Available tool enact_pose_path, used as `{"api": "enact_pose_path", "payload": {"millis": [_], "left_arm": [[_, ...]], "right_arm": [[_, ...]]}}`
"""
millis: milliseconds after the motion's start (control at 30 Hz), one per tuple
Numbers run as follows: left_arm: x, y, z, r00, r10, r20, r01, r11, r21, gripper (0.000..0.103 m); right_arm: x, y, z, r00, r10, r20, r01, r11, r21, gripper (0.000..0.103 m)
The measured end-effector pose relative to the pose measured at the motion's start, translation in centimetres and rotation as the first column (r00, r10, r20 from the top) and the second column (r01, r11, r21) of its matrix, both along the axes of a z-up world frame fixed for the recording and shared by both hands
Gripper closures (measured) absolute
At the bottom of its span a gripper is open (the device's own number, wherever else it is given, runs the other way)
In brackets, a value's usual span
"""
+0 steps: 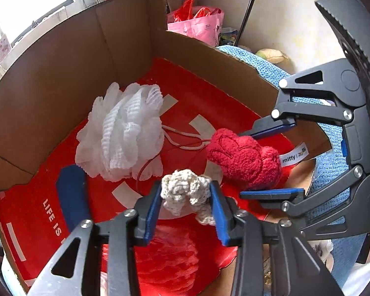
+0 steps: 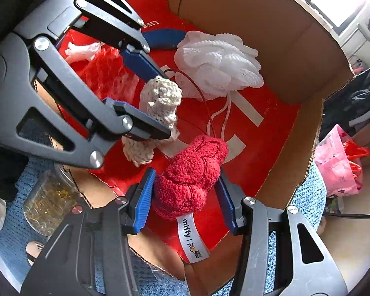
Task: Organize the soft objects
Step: 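Open the left tool to drop the scrunchie while the right tool releases the red sock, then withdraw both tools from the box toward the remaining items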
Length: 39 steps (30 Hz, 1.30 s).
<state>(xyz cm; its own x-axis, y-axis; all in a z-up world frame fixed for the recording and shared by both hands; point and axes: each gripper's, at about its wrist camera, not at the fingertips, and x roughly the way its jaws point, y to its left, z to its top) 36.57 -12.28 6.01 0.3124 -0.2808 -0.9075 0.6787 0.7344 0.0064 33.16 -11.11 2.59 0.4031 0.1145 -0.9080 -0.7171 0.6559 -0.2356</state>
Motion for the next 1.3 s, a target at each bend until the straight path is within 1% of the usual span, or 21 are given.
{"api": "enact_pose_path", "payload": {"millis": [33, 133, 200, 433, 533, 633, 700, 767, 800, 867, 933, 967, 1033, 1100, 1133, 1167, 1267, 1300], "left_arm": [[-0.1, -0.1, 0.0, 1.000, 0.000, 0.006, 0.000, 1.000, 0.005, 0.054], [-0.3, -0.1, 0.2, 1.000, -0.004, 0.008, 0.004, 1.000, 0.001, 0.052], [-0.6, -0.2, 0.3, 1.000, -0.002, 0.010, 0.002, 1.000, -0.002, 0.050], [-1.3, -0.1, 1.1, 1.000, 0.006, 0.025, -0.005, 1.000, -0.020, 0.044], [-1.8, 0.6, 2.1, 0.999, 0.020, 0.046, -0.018, 0.999, -0.037, 0.039], [-2.8, 1.7, 3.4, 0.997, 0.037, 0.065, -0.034, 0.998, -0.058, 0.038], [-3.7, 2.5, 4.6, 0.994, 0.062, 0.089, -0.055, 0.995, -0.082, 0.034], [-4.6, 3.4, 5.8, 0.990, 0.083, 0.110, -0.071, 0.992, -0.107, 0.028], [-5.3, 4.1, 6.5, 0.987, 0.096, 0.125, -0.081, 0.989, -0.123, 0.027], [-6.4, 4.8, 7.7, 0.981, 0.122, 0.150, -0.100, 0.984, -0.148, 0.023], [-7.6, 5.6, 8.9, 0.973, 0.152, 0.173, -0.122, 0.978, -0.172, 0.021], [-8.5, 6.2, 9.6, 0.968, 0.168, 0.186, -0.133, 0.973, -0.189, 0.018], [-10.1, 7.5, 10.8, 0.959, 0.198, 0.205, -0.151, 0.964, -0.221, 0.014], [-12.4, 8.7, 12.1, 0.943, 0.233, 0.235, -0.173, 0.953, -0.250, 0.009], [-13.0, 8.8, 12.4, 0.938, 0.243, 0.247, -0.178, 0.950, -0.257, 0.007], [-14.3, 9.5, 13.1, 0.927, 0.258, 0.271, -0.183, 0.945, -0.273, 0.005], [-16.8, 10.6, 13.9, 0.902, 0.300, 0.310, -0.206, 0.931, -0.301, 0.001], [-17.6, 11.0, 14.1, 0.894, 0.312, 0.321, -0.214, 0.928, -0.306, 0.000]], "right_arm": [[-0.1, 0.1, -0.1, 1.000, -0.001, 0.001, 0.001, 1.000, -0.004, 0.056], [-0.3, 0.6, -0.1, 1.000, -0.001, 0.004, 0.002, 1.000, -0.013, 0.052], [-0.4, 0.7, 0.0, 1.000, -0.004, 0.007, 0.004, 1.000, -0.013, 0.047], [-0.7, 0.2, 0.9, 0.999, -0.029, 0.019, 0.028, 0.999, 0.015, 0.047], [-1.3, 0.0, 1.6, 0.999, -0.037, 0.032, 0.036, 0.999, 0.027, 0.047], [-2.1, -0.3, 2.6, 0.997, -0.053, 0.053, 0.051, 0.998, 0.047, 0.047], [-2.8, -0.7, 3.5, 0.996, -0.069, 0.063, 0.065, 0.995, 0.071, 0.046], [-3.3, -1.4, 4.5, 0.993, -0.088, 0.075, 0.081, 0.992, 0.093, 0.045], [-3.8, -1.7, 5.1, 0.991, -0.102, 0.088, 0.093, 0.990, 0.106, 0.042], [-4.5, -2.1, 6.0, 0.988, -0.119, 0.100, 0.106, 0.986, 0.131, 0.039], [-5.8, -2.4, 7.2, 0.982, -0.145, 0.122, 0.124, 0.979, 0.162, 0.039], [-5.8, -2.9, 7.9, 0.980, -0.152, 0.129, 0.129, 0.976, 0.174, 0.038], [-6.9, -3.5, 9.0, 0.975, -0.172, 0.143, 0.140, 0.968, 0.210, 0.036], [-8.4, -3.9, 10.2, 0.968, -0.195, 0.156, 0.152, 0.957, 0.248, 0.029], [-9.2, -4.0, 10.6, 0.964, -0.203, 0.169, 0.154, 0.952, 0.265, 0.027], [-10.0, -4.1, 11.1, 0.960, -0.211, 0.182, 0.155, 0.947, 0.280, 0.027], [-12.5, -4.3, 12.4, 0.951, -0.229, 0.206, 0.155, 0.935, 0.319, 0.026], [-13.5, -4.4, 12.8, 0.948, -0.236, 0.215, 0.155, 0.928, 0.338, 0.024]]}}
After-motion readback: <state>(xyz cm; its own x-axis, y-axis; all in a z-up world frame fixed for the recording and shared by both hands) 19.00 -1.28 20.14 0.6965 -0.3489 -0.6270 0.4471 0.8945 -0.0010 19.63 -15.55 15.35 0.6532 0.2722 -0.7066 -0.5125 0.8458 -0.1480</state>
